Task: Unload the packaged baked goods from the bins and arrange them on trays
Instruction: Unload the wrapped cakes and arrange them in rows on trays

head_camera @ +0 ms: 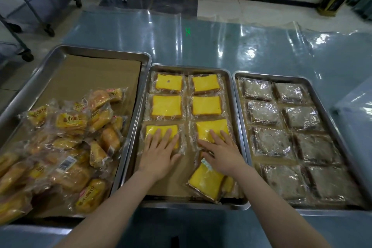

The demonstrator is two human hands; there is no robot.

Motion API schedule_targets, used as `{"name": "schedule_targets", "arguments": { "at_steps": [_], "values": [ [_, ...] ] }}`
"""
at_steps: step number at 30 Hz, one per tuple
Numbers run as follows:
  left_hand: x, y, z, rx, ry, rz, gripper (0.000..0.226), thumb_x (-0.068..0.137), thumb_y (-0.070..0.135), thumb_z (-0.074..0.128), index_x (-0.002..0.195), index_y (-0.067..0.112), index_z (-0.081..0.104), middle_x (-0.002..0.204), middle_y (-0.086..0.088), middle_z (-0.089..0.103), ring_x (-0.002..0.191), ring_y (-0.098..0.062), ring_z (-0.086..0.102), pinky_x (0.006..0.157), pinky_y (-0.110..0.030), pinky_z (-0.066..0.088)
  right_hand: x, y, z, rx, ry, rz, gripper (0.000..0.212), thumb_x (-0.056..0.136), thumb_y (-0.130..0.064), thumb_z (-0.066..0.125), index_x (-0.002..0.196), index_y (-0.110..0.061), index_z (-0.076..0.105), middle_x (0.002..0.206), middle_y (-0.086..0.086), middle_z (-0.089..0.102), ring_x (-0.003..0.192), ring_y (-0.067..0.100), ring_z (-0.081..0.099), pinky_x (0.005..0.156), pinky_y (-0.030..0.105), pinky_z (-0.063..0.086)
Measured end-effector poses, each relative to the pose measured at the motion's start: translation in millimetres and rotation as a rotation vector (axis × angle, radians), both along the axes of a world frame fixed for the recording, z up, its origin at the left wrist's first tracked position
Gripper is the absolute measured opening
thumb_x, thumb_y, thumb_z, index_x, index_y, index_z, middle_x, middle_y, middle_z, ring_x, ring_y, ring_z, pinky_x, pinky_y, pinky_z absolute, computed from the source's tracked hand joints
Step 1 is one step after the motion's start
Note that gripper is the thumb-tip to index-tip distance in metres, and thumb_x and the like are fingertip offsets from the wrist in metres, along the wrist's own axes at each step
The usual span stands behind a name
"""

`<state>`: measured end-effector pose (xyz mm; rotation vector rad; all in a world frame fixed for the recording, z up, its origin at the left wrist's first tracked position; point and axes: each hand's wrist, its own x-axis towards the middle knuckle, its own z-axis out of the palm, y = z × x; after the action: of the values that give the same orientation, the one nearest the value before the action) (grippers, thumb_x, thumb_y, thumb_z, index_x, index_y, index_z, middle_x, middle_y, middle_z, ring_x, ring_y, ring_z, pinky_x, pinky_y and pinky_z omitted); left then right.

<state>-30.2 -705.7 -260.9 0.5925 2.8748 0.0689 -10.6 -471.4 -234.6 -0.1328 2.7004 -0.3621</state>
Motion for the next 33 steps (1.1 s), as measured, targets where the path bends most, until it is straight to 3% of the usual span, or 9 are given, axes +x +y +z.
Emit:
{"name": "schedule_targets", "arguments": {
  "at_steps": [3,6,9,14,18,20,24,29,33],
  "values": [
    [-9.1,-1.0,-1.1,-0.003,-0.048,-0.001,0.066,0.091,0.064,0.01,0.141,0.036,-0.024,0.152,0.002,-0.028,0.135,-0.028,-0.034,0.107,-0.046,-0.025,-0.8,-2.8,1.2,0.017,-0.005,0.02,0.055,0.093,-0.061,0.035,0.143,-0.056,0.013,0.16,-0.007,-0.007,0.145,0.025,-0.012,0.115,0.051,0.002],
    [-16.9,0.5,0.9,0.009,-0.089,-0.025,0.067,0.092,0.063,0.013,0.14,0.036,-0.026,0.15,0.002,-0.033,0.133,-0.027,-0.038,0.106,-0.045,-0.026,-3.5,-6.1,-0.9,0.069,-0.003,0.03,0.064,0.09,-0.069,0.028,0.145,-0.053,0.001,0.159,-0.007,-0.014,0.144,0.025,-0.02,0.114,0.049,-0.005],
    [-20.5,-0.2,0.4,0.03,-0.098,-0.052,0.066,0.093,0.061,0.015,0.139,0.037,-0.026,0.15,0.002,-0.031,0.134,-0.023,-0.036,0.106,-0.042,-0.025,-8.8,-4.9,-1.5,0.072,0.015,0.017,0.062,0.091,-0.068,0.025,0.147,-0.05,0.006,0.159,-0.007,-0.012,0.144,0.024,-0.02,0.114,0.046,-0.008],
    [-11.7,-6.9,6.1,0.125,-0.011,-0.023,0.065,0.096,0.055,0.02,0.143,0.03,-0.018,0.152,0.002,-0.022,0.138,-0.013,-0.026,0.11,-0.032,-0.018,-10.9,-3.1,-1.9,0.084,0.013,0.008,0.061,0.092,-0.067,0.022,0.148,-0.048,0.006,0.159,-0.005,-0.013,0.143,0.025,-0.021,0.114,0.046,-0.008],
    [6.6,-9.7,16.5,0.216,-0.049,0.013,0.064,0.097,0.05,0.027,0.149,0.024,-0.002,0.153,0.004,-0.016,0.138,-0.009,-0.021,0.111,-0.028,-0.012,1.4,-10.7,0.5,0.072,0.086,-0.03,0.069,0.091,-0.068,0.021,0.151,-0.039,0.002,0.158,-0.001,-0.015,0.142,0.027,-0.024,0.114,0.048,-0.009],
    [20.1,-11.6,19.8,0.293,-0.065,0.059,0.062,0.098,0.046,0.033,0.15,0.024,0.009,0.156,0.006,-0.006,0.141,-0.008,-0.012,0.113,-0.027,-0.007,13.5,-9.8,4.1,0.032,0.199,-0.057,0.07,0.091,-0.066,0.031,0.15,-0.033,0.016,0.16,-0.004,-0.003,0.145,0.022,-0.015,0.116,0.046,-0.002],
    [47.4,-12.9,24.5,0.429,-0.157,0.093,0.052,0.096,0.04,0.044,0.145,0.026,0.032,0.155,0.008,0.021,0.142,-0.011,0.019,0.114,-0.031,0.021,36.8,6.6,11.3,-0.026,0.26,-0.128,0.055,0.087,-0.048,0.056,0.138,-0.028,0.048,0.148,-0.002,0.037,0.137,0.022,0.025,0.112,0.039,0.024],
    [71.2,-2.3,27.5,0.564,-0.351,0.194,0.038,0.093,0.041,0.052,0.128,0.026,0.056,0.134,0.008,0.051,0.12,-0.011,0.048,0.1,-0.029,0.039,57.0,6.8,16.4,-0.069,0.243,-0.265,0.055,0.084,-0.04,0.063,0.136,-0.029,0.049,0.128,-0.001,0.053,0.117,0.022,0.043,0.094,0.03,0.035],
    [80.8,13.1,28.1,0.677,-0.501,0.304,0.039,0.086,0.037,0.064,0.121,0.02,0.061,0.108,0.007,0.065,0.097,-0.009,0.059,0.079,-0.023,0.044,59.0,-4.4,23.1,-0.269,0.217,-0.41,0.045,0.08,-0.025,0.071,0.124,-0.021,0.059,0.1,-0.002,0.056,0.1,0.021,0.054,0.073,0.025,0.037]
  ]
}}
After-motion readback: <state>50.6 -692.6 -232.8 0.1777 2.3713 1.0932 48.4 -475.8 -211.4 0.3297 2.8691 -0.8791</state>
